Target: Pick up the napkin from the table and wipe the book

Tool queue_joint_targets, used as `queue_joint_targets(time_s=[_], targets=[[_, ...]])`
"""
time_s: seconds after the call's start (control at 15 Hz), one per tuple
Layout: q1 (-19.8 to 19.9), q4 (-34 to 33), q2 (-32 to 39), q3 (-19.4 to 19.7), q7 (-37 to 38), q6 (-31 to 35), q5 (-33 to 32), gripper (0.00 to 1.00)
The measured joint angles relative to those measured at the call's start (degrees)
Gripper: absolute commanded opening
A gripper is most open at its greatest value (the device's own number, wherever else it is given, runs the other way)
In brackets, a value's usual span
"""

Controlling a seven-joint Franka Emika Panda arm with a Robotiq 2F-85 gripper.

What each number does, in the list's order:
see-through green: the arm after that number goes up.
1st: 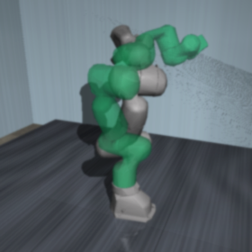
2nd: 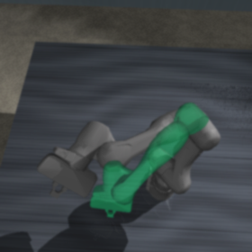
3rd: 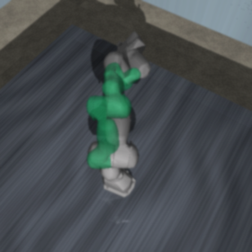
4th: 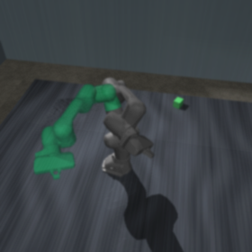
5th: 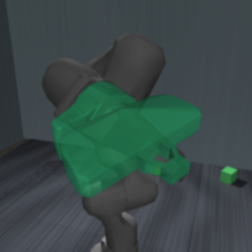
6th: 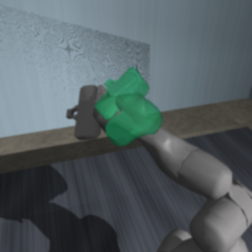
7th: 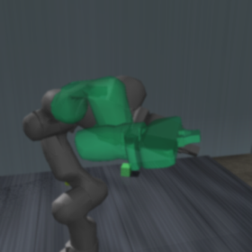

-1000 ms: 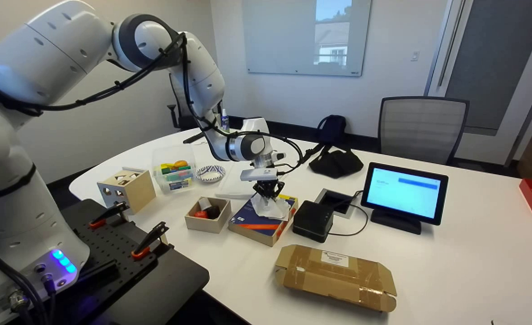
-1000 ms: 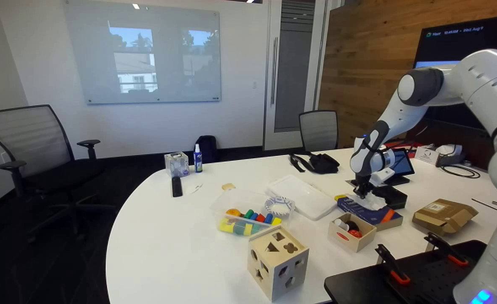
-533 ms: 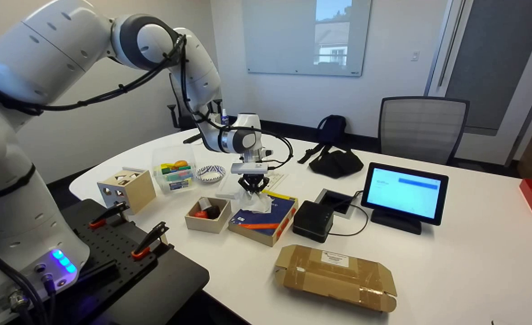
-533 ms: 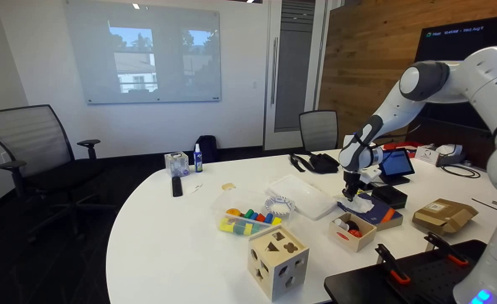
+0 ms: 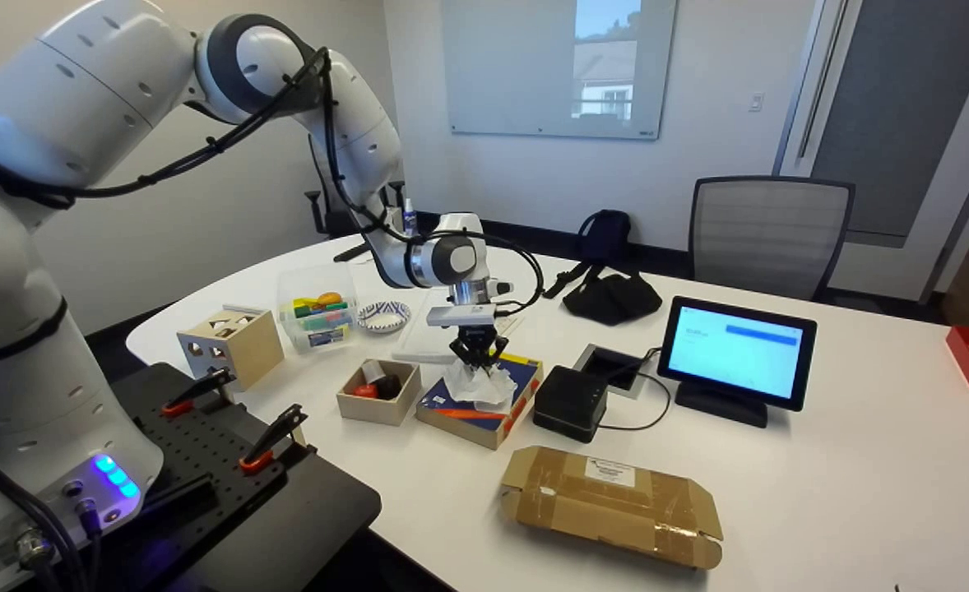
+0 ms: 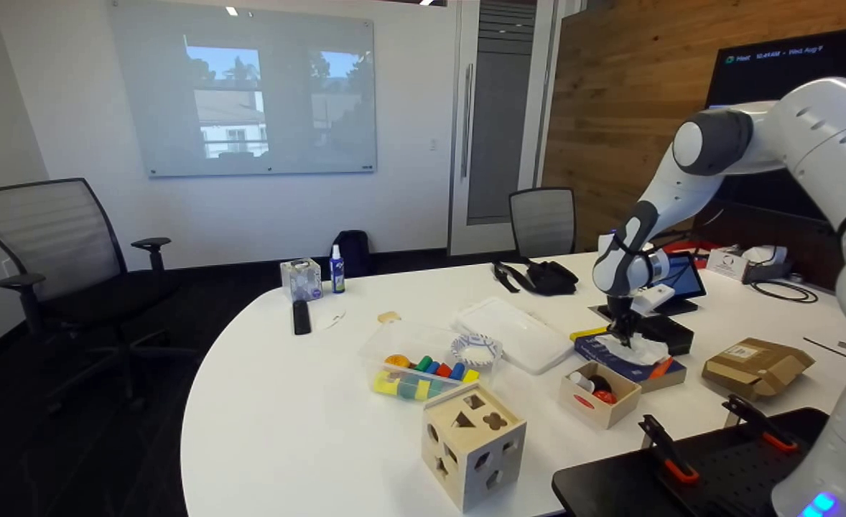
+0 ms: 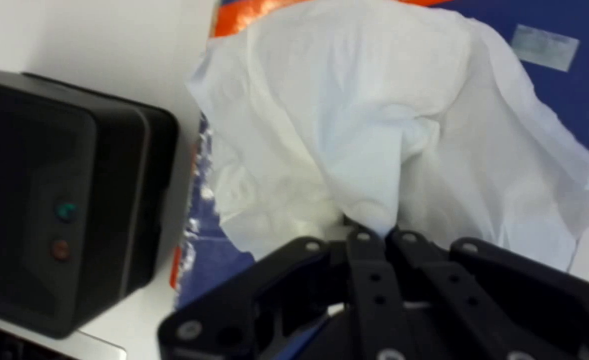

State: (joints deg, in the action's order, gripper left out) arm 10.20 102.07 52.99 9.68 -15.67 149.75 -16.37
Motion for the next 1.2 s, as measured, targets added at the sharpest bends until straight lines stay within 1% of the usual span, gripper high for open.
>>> queue_joint_targets(time_s=[0.27,0.4,0.53,0.73,0.93,1.2], targets=[[-1.8,1.9,0.2,5.9,6.2,2.6,-1.1,0.01],[-2.0,2.5,0.4,7.1,7.3,2.8,-1.1,0.01],[-1.8,3.1,0.5,6.8,7.1,2.8,-1.1,0.01],[-0.4,3.9,-0.4,4.2,5.1,3.7,-1.0,0.01],[2.1,5.8,-2.2,-0.5,0.8,5.7,-0.5,0.01],[6.2,9.0,-4.4,-7.4,-6.3,5.6,0.7,0.01]])
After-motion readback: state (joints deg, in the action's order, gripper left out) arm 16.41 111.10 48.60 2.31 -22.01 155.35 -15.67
